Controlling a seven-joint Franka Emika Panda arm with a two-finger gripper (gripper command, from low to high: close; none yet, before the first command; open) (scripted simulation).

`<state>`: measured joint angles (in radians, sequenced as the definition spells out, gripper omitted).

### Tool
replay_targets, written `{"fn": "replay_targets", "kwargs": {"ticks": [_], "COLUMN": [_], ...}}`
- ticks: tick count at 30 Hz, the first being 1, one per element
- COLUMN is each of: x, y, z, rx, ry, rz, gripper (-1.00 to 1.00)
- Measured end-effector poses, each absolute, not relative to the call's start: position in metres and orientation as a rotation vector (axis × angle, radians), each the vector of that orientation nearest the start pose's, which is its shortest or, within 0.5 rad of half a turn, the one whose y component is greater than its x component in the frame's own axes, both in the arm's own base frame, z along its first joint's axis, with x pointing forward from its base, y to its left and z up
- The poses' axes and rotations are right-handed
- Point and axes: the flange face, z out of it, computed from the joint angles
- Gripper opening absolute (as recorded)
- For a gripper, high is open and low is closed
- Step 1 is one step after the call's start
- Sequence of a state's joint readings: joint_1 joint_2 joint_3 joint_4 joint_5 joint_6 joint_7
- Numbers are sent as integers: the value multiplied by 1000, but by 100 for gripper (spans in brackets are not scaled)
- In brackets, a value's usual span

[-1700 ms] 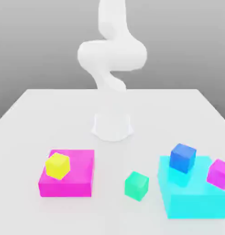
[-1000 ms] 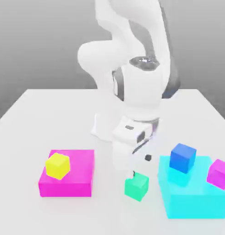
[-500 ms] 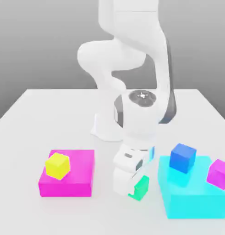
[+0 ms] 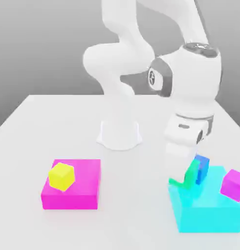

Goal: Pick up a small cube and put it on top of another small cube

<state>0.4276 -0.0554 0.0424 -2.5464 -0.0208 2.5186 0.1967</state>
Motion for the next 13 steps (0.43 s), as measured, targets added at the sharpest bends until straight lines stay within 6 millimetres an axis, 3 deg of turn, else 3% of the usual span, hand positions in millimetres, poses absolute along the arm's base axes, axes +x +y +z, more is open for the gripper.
{"fn": "replay_targets", "kwargs": {"ticks": [4,5,9,10,13], "x": [401,398,399,399,399], "y": [276,284,288,288,288], "z": [341,342,292,282,282], "rx": [-3106,-3105,-3108,-3108,-3108], "ry": [-494,-480,-448,-445,-445], "rz": [-39,-18,2,2,2], "gripper": [-100,-100,-100,100,100]}}
